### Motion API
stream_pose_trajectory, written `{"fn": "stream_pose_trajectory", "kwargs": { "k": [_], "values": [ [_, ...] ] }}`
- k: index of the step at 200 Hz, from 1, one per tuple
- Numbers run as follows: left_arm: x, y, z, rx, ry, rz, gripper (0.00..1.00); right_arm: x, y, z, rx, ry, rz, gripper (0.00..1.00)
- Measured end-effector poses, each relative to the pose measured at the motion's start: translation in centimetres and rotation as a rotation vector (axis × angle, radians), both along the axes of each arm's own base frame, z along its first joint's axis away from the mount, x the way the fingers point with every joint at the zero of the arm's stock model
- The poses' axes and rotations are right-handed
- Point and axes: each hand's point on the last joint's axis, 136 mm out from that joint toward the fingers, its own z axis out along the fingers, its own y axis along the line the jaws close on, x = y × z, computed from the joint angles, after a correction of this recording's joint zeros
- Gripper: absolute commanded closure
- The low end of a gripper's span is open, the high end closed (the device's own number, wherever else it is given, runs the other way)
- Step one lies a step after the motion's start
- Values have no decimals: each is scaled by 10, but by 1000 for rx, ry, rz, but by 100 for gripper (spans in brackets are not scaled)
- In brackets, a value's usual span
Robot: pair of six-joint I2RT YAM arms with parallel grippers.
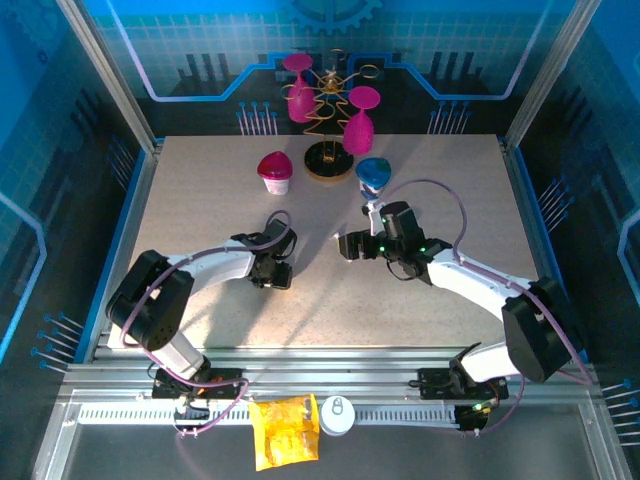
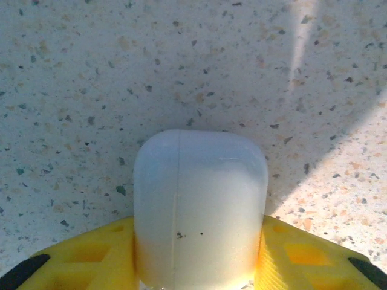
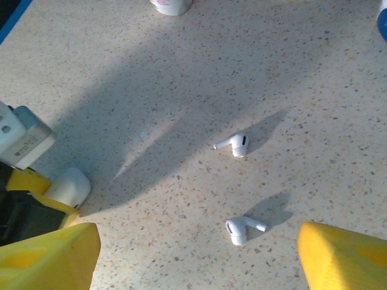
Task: Insert wireless bluetooth earbuds into charging case
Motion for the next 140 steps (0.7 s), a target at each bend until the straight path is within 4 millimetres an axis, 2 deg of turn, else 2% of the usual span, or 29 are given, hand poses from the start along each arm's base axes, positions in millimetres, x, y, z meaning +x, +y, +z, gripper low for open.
{"fn": "stream_pose_trajectory", "kwargs": {
  "k": [22,50,71,109,140],
  "values": [
    [3,-9,13,-24,-51,-46,62,-1,5,7,66,39,10,16],
    [14,-32,55,-135,-232,-176,65,-4,2,16,168,120,17,17],
    [15,-50,83,-236,-401,-313,66,-7,3,32,246,184,42,17],
    [3,-74,109,-331,-640,-564,67,-24,23,65,359,265,162,19],
    [5,-86,131,-322,-786,-699,67,-41,37,75,391,326,230,21]
  ]
}}
